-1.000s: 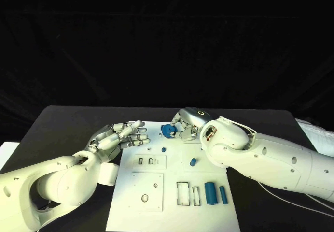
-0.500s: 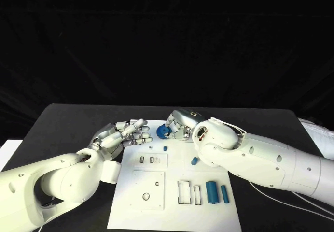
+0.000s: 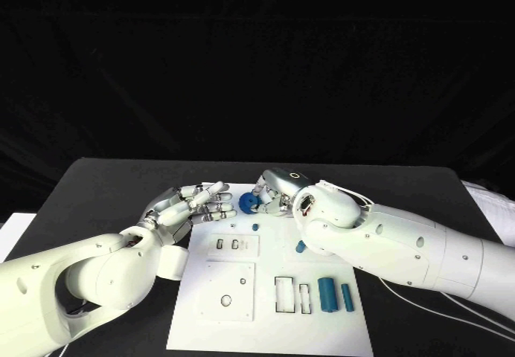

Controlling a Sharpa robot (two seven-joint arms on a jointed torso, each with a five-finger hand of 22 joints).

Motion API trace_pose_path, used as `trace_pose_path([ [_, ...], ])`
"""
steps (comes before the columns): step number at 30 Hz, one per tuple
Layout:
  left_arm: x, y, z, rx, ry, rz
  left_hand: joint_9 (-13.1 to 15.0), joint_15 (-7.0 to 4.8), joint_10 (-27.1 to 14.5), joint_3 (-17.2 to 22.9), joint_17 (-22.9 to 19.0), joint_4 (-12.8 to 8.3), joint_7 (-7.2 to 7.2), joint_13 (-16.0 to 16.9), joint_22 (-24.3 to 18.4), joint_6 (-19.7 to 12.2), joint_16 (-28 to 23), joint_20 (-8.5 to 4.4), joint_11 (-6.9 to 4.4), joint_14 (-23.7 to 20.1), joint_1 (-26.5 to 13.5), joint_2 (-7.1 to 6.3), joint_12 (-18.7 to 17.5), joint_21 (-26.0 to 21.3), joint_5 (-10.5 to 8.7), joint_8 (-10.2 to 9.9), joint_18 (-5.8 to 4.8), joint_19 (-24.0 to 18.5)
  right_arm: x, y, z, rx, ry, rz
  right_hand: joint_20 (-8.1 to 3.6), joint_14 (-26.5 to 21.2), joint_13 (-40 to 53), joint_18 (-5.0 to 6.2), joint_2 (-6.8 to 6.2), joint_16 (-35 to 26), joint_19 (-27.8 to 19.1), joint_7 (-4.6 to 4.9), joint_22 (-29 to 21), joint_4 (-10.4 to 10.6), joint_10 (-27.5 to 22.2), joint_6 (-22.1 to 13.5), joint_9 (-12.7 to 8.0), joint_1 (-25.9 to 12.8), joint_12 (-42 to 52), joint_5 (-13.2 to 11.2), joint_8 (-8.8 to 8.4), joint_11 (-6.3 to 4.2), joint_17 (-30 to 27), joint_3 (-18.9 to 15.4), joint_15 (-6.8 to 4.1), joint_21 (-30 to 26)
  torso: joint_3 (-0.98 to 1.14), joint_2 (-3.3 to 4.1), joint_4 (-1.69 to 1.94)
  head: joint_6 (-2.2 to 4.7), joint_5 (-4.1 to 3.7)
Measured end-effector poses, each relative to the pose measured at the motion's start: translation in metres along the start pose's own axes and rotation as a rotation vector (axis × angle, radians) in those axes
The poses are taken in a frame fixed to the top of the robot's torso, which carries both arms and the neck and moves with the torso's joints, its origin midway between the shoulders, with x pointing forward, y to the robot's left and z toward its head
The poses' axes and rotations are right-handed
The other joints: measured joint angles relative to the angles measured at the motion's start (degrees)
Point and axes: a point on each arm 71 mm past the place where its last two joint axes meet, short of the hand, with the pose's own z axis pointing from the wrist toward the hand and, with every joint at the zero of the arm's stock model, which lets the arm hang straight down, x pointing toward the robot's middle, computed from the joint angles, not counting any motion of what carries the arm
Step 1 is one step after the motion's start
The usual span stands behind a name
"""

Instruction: Assemble the parts on the task board

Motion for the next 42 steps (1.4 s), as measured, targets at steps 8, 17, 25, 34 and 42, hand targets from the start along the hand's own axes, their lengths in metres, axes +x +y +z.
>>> trace_pose_path([
  [8, 0.0, 0.0, 0.0, -0.002, 0.001, 0.0, 0.0, 0.0, 0.0, 0.0, 0.04, 0.0, 0.0, -0.05, 0.0, 0.0, 0.0, 0.0, 0.0, 0.0, 0.0, 0.0, 0.0, -0.33, 0.0, 0.0, 0.01, 0.0, 0.002, 0.001, 0.0, -0.004, 0.003, 0.0, 0.6, -0.2, 0.0, 0.0, -1.68, 0.0, -0.08, 1.06, -0.37, 0.78, 0.22, -4.73, -0.95, -1.69, -2.47, -3.33, -0.61, 0.86, -0.01, -1.77, 0.64, 0.0, 0.03, 0.0, -0.09, -0.04, 0.12],
  [17, 0.0, 0.0, 0.0, -0.004, 0.002, -0.001, 0.0, 0.0, 0.0, -0.16, 0.04, -0.16, 0.0, -0.05, -0.05, 0.0, 0.0, 0.0, 0.0, 0.0, 0.0, 0.0, -0.26, -0.33, 0.01, 0.0, 0.01, 0.0, 0.001, 0.0, 0.0, -0.002, 0.001, 0.002, 0.88, -0.2, -0.01, 0.0, -2.0, 0.0, -0.37, 1.52, -0.46, 1.41, 0.04, -5.79, -0.95, -2.59, -2.87, -3.56, -0.61, 1.07, -0.01, -2.4, 1.05, 0.0, 0.07, 0.0, -0.07, -0.03, 0.05],
  [25, 0.0, 0.0, 0.0, -0.005, 0.002, -0.001, 0.01, 0.0, 0.0, -0.16, 0.06, -0.16, 0.13, -0.04, -0.05, -0.13, 0.0, 0.0, 0.0, 0.0, 0.0, 0.0, -0.26, -0.33, 0.01, 0.0, 0.01, 0.0, 0.003, -0.004, 0.0, 0.01, 0.016, 0.017, 1.08, -0.2, -0.01, 0.0, -1.18, 0.0, -0.16, 1.52, -0.42, 3.86, 0.2, -5.79, -0.85, -5.06, -2.87, -2.6, -0.6, 1.23, -0.01, -3.43, 1.05, 0.0, 0.07, 0.04, -0.1, -0.08, 0.04],
  [34, 0.0, 0.0, 0.0, -0.006, 0.003, -0.001, 0.01, 0.0, 0.0, -0.16, 0.1, -0.16, 0.21, -0.04, -0.04, -0.21, 0.0, 0.0, 0.0, 0.0, 0.0, 0.0, -0.26, -0.33, 0.01, -0.01, 0.0, 0.0, 0.009, -0.008, 0.004, 0.031, 0.055, 0.036, 1.08, -0.2, -0.01, 0.0, -0.41, 0.0, -0.16, 1.52, -0.4, 4.9, 0.2, -5.79, -0.8, -7.19, -2.87, -0.86, -0.59, 1.23, -0.02, -3.66, 1.05, 0.0, 0.04, 0.04, -0.03, -0.31, -0.05],
  [42, 0.0, 0.0, 0.0, -0.006, 0.001, -0.001, 0.01, 0.0, 0.0, 0.0, 0.15, -0.32, 0.21, -0.1, -0.04, -0.21, 0.0, 0.0, 0.0, 0.0, 0.0, 0.0, -0.26, -0.33, 0.02, -0.21, 0.01, 0.0, 0.008, -0.01, 0.003, 0.033, 0.055, 0.05, 1.08, -0.2, -0.01, 0.0, -0.41, -0.01, -0.16, 1.52, -0.31, 4.9, 0.2, -5.78, -0.79, -7.19, -2.63, -0.86, -0.59, 1.23, -0.02, -3.66, 1.05, 0.0, 0.03, 0.04, -0.03, -0.44, -0.01],
])
